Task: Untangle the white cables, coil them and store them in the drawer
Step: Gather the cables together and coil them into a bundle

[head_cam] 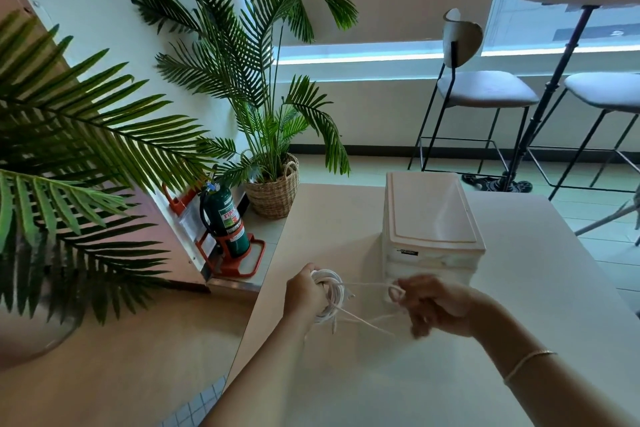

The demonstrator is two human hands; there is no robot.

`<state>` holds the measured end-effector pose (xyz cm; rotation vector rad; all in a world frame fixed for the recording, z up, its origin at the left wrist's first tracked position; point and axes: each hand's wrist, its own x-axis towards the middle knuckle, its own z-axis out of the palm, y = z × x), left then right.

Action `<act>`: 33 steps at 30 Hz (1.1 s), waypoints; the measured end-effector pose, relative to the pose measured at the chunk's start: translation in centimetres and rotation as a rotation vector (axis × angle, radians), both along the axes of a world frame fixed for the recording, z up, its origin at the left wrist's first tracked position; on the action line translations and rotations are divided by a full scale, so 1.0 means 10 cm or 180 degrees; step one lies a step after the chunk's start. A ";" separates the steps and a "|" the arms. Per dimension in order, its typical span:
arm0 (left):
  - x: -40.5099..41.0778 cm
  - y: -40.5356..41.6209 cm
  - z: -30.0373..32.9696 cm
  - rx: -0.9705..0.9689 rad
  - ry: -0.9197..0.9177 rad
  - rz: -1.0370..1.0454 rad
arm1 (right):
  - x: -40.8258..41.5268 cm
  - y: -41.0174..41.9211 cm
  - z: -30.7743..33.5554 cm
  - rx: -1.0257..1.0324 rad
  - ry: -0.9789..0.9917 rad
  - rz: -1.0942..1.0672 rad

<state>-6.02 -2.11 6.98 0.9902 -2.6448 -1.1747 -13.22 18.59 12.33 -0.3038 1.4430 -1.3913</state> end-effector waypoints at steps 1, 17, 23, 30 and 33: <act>0.02 -0.01 -0.04 0.0008 -0.0055 0.0005 | 0.00 0.04 0.03 0.0412 0.0168 0.0463; 0.20 0.43 -0.39 -0.0564 -0.0339 -0.0583 | 0.16 0.32 -0.69 0.3486 0.0649 0.0285; 0.23 0.44 -0.37 -0.0271 -0.0301 -0.0441 | 0.28 0.41 -0.83 0.3849 0.0477 0.0803; 0.24 0.38 -0.33 0.0013 -0.0165 -0.0409 | 0.41 0.30 -0.94 0.3657 0.1734 0.0806; 0.23 0.36 -0.36 0.0127 -0.0227 -0.0240 | 0.47 0.12 -0.93 0.3345 0.2276 0.0607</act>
